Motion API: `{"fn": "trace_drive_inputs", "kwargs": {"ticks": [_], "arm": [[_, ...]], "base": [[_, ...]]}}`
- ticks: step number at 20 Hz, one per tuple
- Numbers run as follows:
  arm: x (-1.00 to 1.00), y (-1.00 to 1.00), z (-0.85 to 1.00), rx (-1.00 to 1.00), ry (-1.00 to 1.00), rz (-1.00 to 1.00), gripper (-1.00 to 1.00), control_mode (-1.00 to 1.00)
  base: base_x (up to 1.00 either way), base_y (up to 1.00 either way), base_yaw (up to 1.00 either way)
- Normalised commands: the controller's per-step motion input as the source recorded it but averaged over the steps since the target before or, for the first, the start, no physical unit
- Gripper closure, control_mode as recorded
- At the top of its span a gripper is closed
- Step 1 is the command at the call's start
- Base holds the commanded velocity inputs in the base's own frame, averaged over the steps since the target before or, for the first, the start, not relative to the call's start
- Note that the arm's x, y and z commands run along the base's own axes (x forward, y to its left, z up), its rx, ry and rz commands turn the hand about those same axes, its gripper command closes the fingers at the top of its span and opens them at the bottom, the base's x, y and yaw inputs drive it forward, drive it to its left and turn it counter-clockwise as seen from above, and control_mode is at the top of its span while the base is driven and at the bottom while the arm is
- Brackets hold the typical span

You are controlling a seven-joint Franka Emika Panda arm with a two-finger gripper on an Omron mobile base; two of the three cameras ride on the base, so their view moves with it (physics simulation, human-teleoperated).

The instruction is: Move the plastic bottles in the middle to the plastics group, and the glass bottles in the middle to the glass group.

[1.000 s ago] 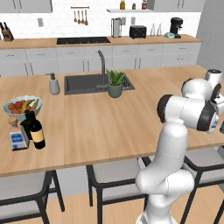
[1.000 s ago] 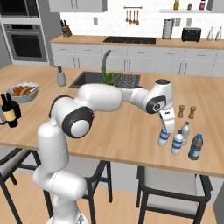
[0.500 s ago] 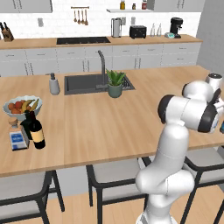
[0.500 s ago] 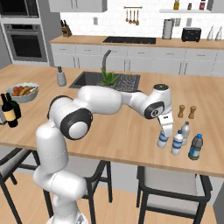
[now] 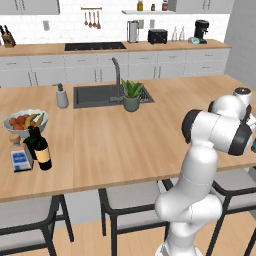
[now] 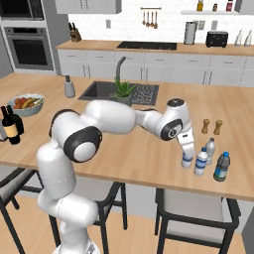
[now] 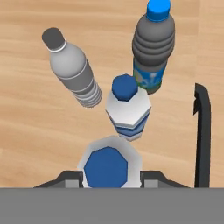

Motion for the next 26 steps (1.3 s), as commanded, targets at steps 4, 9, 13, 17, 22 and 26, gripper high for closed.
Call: {"fn": "trace_drive_inputs", "kwargs": {"ticks": [4,9,13,17,22,26], "arm": [[0.00,0.05,-0.07,-0.04,0.00,0.00,1.00,-1.00],[0.00,0.01,-0.25,0.00,0.00,0.00,1.00,-1.00],[0.00,0.00,-0.11,0.00,0.01,0.00,1.00,-1.00],[0.00,0.00,-0.03,0.00,0.02,0.00,1.00,-1.00],[0.04,0.00,-0.22,0.01,0.01,0.00,1.00,-1.00],[0.01,0.00,-0.31,0.04,0.00,0.00,1.00,-1.00]], "base": [[0.00,0.00,0.00],[0.00,0.00,0.00],[0.00,0.00,0.00],[0.00,0.00,0.00],[0.00,0.00,0.00],[0.00,0.00,0.00]]}}
